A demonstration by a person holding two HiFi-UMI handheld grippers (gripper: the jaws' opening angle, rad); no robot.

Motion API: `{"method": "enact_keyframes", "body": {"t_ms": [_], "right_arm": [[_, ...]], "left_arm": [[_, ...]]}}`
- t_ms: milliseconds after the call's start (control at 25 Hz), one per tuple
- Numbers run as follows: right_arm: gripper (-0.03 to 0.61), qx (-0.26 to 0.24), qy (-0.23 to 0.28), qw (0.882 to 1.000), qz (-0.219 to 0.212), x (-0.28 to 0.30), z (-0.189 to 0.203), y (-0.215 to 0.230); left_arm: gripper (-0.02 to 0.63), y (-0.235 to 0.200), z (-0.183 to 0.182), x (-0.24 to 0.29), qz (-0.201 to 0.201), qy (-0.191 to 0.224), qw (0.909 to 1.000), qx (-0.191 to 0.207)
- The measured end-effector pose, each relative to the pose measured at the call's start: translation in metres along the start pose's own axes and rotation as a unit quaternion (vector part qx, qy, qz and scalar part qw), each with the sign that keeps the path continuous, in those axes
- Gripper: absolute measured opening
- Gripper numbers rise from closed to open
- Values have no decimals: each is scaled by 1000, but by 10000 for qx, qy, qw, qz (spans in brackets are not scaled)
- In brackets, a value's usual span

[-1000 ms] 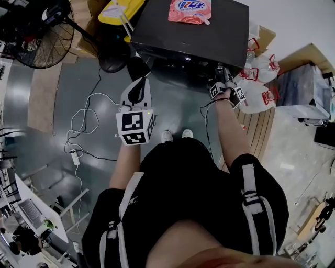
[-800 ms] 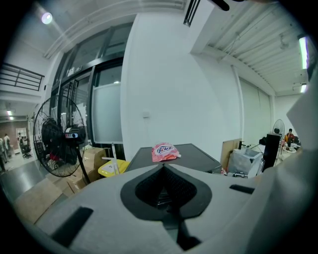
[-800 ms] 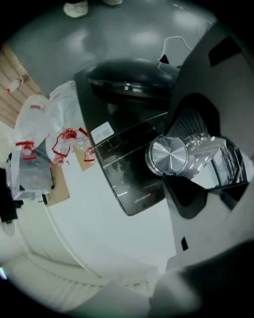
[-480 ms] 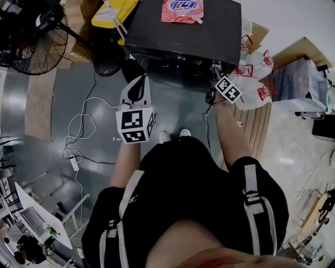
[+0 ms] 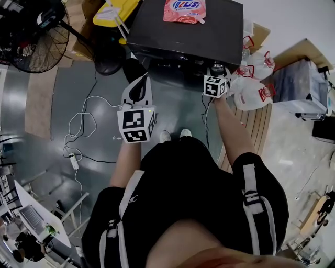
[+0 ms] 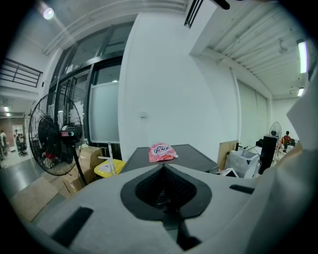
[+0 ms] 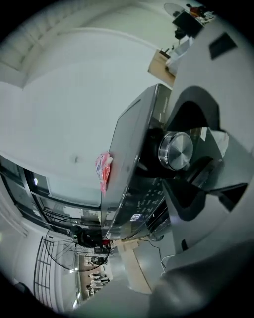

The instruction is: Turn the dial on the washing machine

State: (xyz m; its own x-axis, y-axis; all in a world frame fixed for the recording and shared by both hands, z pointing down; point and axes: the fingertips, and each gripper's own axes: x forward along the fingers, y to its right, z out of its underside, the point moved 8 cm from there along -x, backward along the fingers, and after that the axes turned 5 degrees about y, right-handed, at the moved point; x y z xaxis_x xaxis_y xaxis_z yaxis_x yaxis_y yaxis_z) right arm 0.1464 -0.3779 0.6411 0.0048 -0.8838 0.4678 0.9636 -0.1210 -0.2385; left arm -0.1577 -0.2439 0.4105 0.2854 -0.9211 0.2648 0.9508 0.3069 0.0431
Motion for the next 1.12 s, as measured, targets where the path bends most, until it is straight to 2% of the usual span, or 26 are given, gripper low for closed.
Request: {"method": "enact_keyframes", "body": {"t_ms": [120,200,280,400,560,680,840,1000,1120], "right_arm": [[258,-109,-122,9997,174,5,1,-1],[250,7,-184,9994,291,6,0,1],[247,612,-215,9975,283,6,3,7],[245,1715,-170,9849,140,6,7,18],[241,2100,-161,9776,-2,5,9,23],[241,2214,-84,9751,-102,1,10,25],[168,2089,318,9773,-109,-20,0,21],[32,1770,977,9794,37,-62,-38,16],[11,1477,1661,9750,-15,-101,-79,15]], "left_arm": [[-6,-5,2,-2,-39,-23,10000,-18],[-6,-8,3,-3,-69,-30,10000,-37],[-6,-10,4,-3,-89,-30,9999,-55],[-6,-9,4,0,-75,-13,9999,-71],[-6,-8,2,3,-22,13,10000,-73],[-6,-7,1,4,24,37,10000,-70],[-6,-6,0,10,145,91,9998,-118],[-6,0,-2,15,316,180,9992,-169],[-6,7,-7,17,454,281,9984,-188]]}}
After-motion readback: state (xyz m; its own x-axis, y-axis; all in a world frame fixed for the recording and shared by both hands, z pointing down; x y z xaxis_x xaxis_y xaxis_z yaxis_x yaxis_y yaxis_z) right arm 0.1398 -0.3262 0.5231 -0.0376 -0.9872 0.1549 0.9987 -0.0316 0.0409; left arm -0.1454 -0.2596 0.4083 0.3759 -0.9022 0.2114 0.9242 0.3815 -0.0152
